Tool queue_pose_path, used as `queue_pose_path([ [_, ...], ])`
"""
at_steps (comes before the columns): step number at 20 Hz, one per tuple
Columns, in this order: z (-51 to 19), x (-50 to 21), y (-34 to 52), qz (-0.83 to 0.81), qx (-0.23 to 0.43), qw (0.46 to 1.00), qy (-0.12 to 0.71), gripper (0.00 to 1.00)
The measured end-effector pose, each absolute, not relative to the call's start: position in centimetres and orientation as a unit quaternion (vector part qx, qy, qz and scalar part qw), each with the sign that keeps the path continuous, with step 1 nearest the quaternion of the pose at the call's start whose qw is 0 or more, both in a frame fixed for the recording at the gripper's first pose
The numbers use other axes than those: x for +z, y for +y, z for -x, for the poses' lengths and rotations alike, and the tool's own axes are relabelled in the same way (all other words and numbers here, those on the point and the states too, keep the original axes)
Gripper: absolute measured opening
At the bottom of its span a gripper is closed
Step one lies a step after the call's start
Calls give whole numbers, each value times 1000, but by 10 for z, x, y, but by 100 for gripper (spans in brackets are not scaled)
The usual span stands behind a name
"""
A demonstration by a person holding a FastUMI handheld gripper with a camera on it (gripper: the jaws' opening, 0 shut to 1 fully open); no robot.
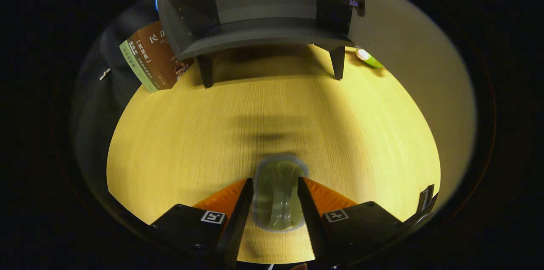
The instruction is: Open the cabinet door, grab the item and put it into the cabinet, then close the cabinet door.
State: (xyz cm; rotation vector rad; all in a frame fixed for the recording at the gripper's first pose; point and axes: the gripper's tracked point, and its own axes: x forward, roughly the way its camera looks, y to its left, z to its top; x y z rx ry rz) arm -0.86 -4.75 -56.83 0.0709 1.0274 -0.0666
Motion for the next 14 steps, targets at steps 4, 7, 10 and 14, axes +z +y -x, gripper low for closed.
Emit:
queue_pose_path([
  [4, 8, -572, -54, 1, -36, 870, 491, 36],
  [7, 9, -566, -61, 29, -34, 873, 486, 19],
  [10, 7, -543, -57, 16, -29, 881, 471, 19],
  [14, 3, -495, -56, 2, -22, 895, 446, 19],
])
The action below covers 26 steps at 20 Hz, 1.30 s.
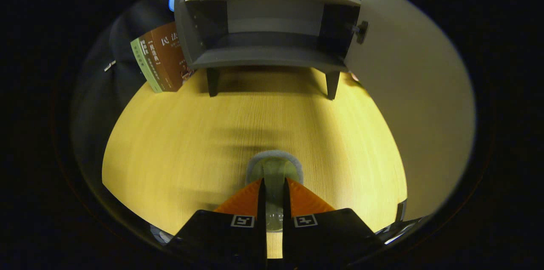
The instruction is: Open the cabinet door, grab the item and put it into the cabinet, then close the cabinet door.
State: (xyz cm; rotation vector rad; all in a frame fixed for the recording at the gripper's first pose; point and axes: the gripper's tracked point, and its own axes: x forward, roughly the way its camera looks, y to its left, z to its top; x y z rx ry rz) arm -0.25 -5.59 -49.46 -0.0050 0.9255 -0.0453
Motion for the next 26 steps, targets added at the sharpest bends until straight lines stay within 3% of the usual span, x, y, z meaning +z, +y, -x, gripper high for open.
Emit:
queue_pose_path([
  [11, -43, -301, -46, -51, 9, 936, 349, 19],
  [18, -139, -214, -64, -32, -5, 954, 299, 18],
  [26, -261, -202, -56, 0, -14, 949, 315, 18],
])
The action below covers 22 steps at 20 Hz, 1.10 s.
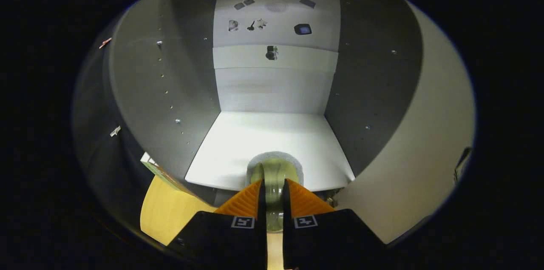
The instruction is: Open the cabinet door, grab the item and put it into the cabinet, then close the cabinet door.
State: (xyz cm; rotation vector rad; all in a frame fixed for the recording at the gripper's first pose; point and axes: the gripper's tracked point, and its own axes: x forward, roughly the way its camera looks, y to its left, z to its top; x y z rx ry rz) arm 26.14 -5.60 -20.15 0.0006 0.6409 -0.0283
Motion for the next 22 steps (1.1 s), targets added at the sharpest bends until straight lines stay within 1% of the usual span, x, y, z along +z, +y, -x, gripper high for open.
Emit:
queue_pose_path([
  [6, -312, -226, -43, -18, -4, 935, 355, 18],
  [15, -371, -244, -49, -20, -8, 930, 367, 18],
  [17, -381, -246, -50, -34, -16, 929, 368, 20],
  [19, -382, -252, -51, -41, -17, 927, 372, 26],
  [22, -379, -252, -58, -21, -24, 929, 369, 62],
])
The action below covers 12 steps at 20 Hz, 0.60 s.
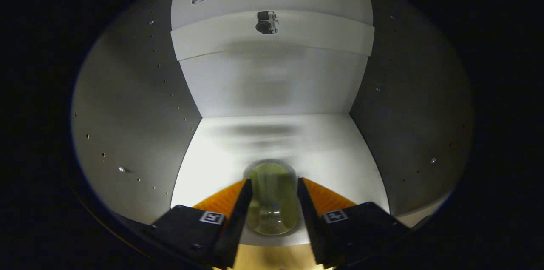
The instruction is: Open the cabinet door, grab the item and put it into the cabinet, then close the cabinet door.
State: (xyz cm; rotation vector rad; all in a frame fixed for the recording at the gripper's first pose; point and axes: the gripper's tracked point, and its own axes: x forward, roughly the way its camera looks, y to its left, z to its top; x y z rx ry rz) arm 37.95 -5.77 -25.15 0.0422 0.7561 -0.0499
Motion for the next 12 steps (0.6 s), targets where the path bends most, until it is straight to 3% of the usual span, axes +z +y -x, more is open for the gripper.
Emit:
queue_pose_path([
  [2, -379, -239, -59, -30, -28, 937, 346, 86],
  [6, -364, -204, -58, -53, -30, 954, 294, 100],
  [12, -303, -121, -68, -47, -50, 983, 168, 100],
])
